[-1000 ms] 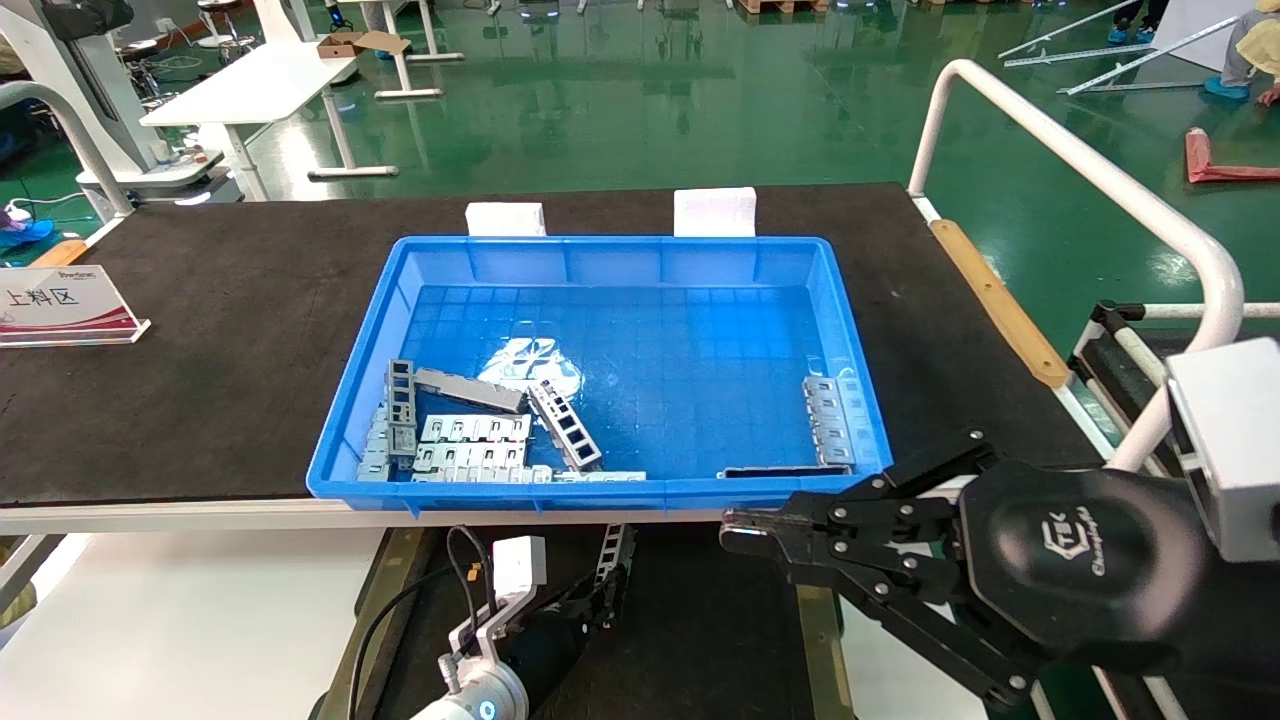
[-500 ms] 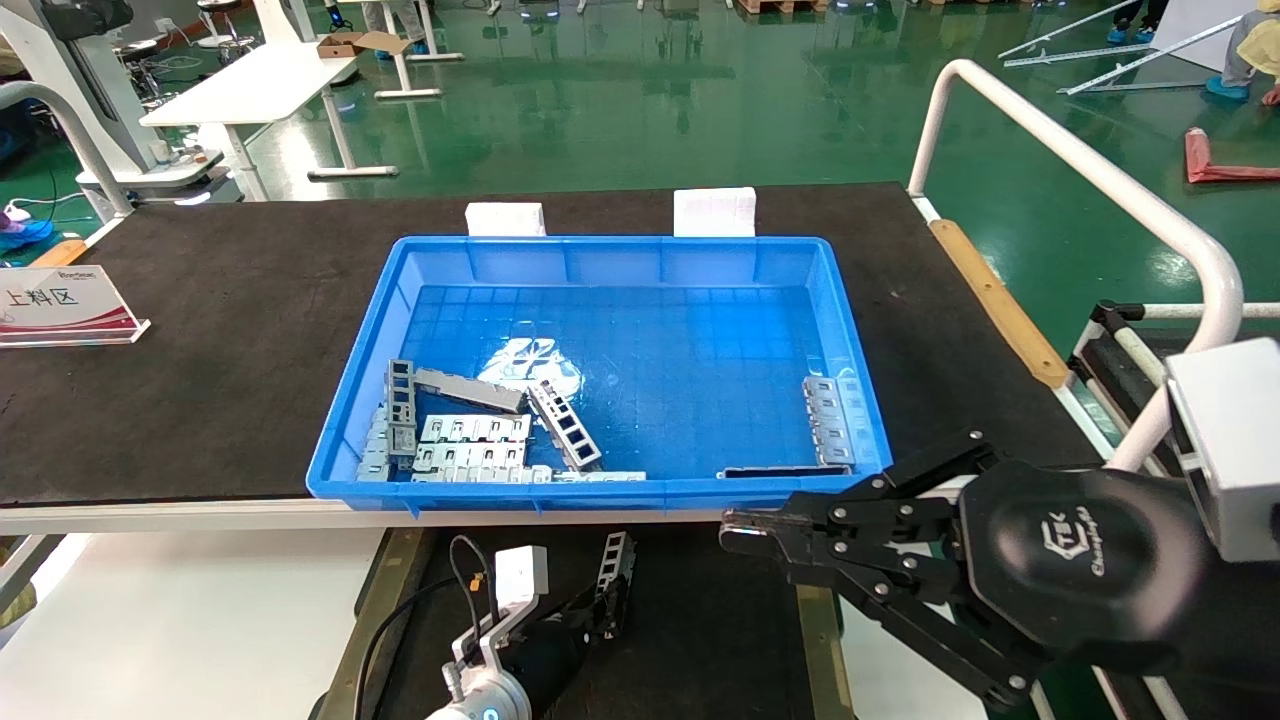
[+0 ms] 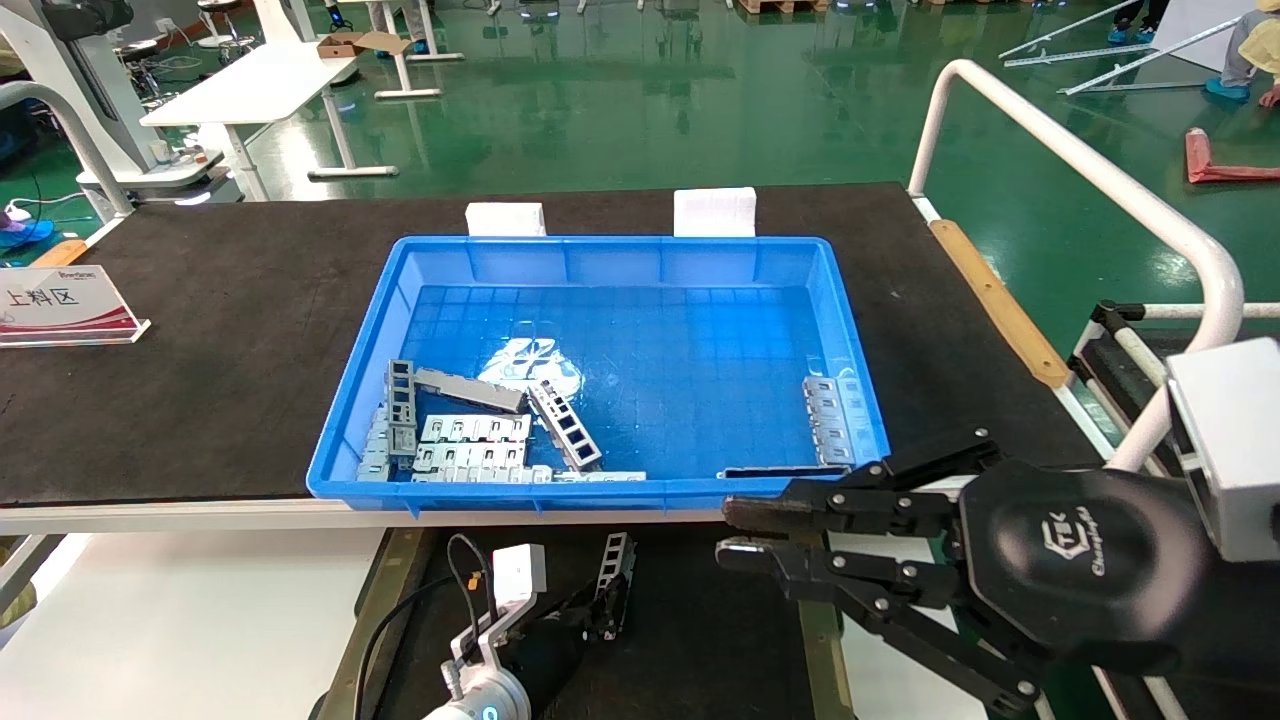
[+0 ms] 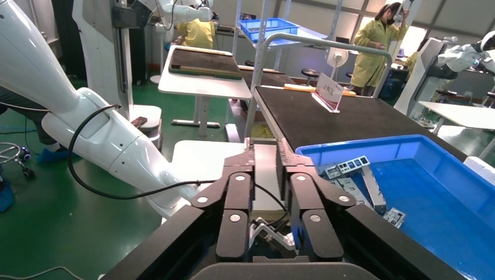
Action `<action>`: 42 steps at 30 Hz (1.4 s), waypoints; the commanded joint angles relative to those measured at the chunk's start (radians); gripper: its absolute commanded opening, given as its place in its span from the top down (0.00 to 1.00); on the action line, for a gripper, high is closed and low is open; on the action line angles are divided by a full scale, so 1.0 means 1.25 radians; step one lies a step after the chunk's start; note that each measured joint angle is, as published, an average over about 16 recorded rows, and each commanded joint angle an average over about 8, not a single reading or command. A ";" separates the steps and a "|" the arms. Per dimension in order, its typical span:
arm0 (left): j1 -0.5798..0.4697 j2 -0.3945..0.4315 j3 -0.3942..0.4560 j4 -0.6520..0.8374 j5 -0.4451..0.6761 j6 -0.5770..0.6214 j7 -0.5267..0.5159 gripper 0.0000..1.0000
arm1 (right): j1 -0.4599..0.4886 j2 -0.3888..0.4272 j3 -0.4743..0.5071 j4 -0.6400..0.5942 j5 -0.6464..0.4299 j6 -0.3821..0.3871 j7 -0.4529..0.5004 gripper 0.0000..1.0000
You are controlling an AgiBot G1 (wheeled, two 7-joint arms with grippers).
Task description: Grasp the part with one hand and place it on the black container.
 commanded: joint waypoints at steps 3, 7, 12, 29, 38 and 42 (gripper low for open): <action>0.000 -0.002 0.001 -0.006 -0.001 0.005 0.000 0.00 | 0.000 0.000 0.000 0.000 0.000 0.000 0.000 0.00; 0.002 -0.011 -0.002 -0.017 0.004 0.021 0.008 0.00 | 0.000 0.000 0.000 0.000 0.000 0.000 0.000 0.00; 0.007 -0.037 -0.013 -0.041 0.018 0.058 0.029 0.00 | 0.000 0.000 -0.001 0.000 0.000 0.000 0.000 0.00; 0.050 -0.269 -0.032 -0.202 0.025 0.343 0.064 0.00 | 0.000 0.001 -0.001 0.000 0.001 0.001 -0.001 0.00; 0.052 -0.366 -0.031 -0.261 0.016 0.440 0.051 0.00 | 0.000 0.001 -0.002 0.000 0.001 0.001 -0.001 0.00; 0.047 -0.396 -0.034 -0.286 0.012 0.471 0.049 0.00 | 0.000 0.001 -0.002 0.000 0.001 0.001 -0.001 0.00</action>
